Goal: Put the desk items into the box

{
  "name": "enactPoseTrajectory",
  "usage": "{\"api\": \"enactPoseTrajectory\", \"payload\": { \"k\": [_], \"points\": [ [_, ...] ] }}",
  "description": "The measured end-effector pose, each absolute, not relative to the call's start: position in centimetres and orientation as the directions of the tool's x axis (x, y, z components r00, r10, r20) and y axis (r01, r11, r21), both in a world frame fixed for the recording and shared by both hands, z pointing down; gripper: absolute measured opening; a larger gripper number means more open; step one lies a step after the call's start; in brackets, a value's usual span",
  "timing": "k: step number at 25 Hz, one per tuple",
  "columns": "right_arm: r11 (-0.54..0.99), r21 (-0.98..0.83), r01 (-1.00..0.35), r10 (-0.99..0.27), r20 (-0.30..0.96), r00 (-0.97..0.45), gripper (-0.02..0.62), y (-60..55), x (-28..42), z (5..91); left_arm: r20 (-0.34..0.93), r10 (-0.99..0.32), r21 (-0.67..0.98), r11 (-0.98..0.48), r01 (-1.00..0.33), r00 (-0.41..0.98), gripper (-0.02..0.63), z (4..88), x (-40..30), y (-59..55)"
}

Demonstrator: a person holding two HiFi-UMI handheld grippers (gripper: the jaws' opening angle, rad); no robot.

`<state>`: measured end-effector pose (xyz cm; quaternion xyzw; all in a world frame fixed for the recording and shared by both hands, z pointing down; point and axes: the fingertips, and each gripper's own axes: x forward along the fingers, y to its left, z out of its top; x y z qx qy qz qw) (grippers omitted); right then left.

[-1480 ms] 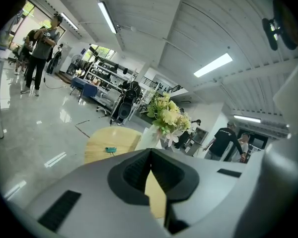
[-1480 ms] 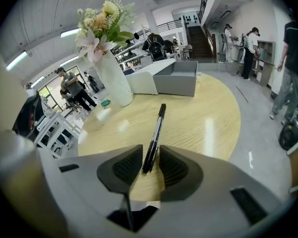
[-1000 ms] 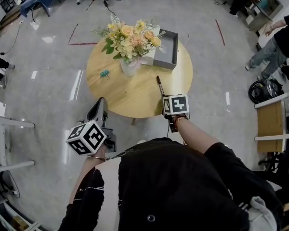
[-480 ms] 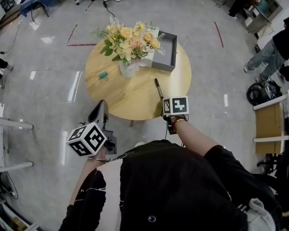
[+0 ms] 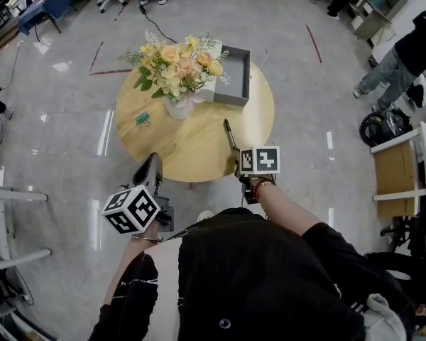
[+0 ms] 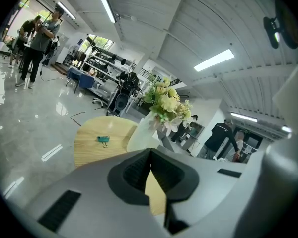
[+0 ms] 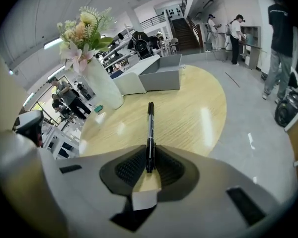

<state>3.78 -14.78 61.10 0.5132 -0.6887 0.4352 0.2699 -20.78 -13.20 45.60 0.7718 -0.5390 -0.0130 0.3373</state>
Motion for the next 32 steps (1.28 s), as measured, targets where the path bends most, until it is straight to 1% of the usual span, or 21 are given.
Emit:
{"api": "enactPoseTrajectory", "payload": {
  "k": [7,20,27,32],
  "points": [
    [0.059,-0.359,-0.931,-0.488,0.804,-0.341,0.066,-13.8,5.0,60.5,0.356,-0.809,0.541,-0.23,-0.809,0.468,0.009,46.2,-18.6,-13.9],
    [-0.036,-0.457,-0.889,-0.596,0.724,-0.348,0.066,-14.5,8.0,56.3,0.352,-0.747,0.539,-0.33,-0.775,0.563,0.009,46.4,-13.7,-15.6],
    [-0.038,-0.494,-0.869,-0.679,0.65,-0.34,0.066,-16.5,9.1,52.9,0.346,-0.735,0.537,-0.354,-0.765,0.583,0.009,46.2,-12.7,-16.1],
    [-0.032,-0.504,-0.863,-0.725,0.606,-0.327,0.066,-17.6,9.5,50.9,0.322,-0.768,0.511,-0.351,-0.784,0.553,0.009,45.5,-13.2,-16.7]
  ]
}}
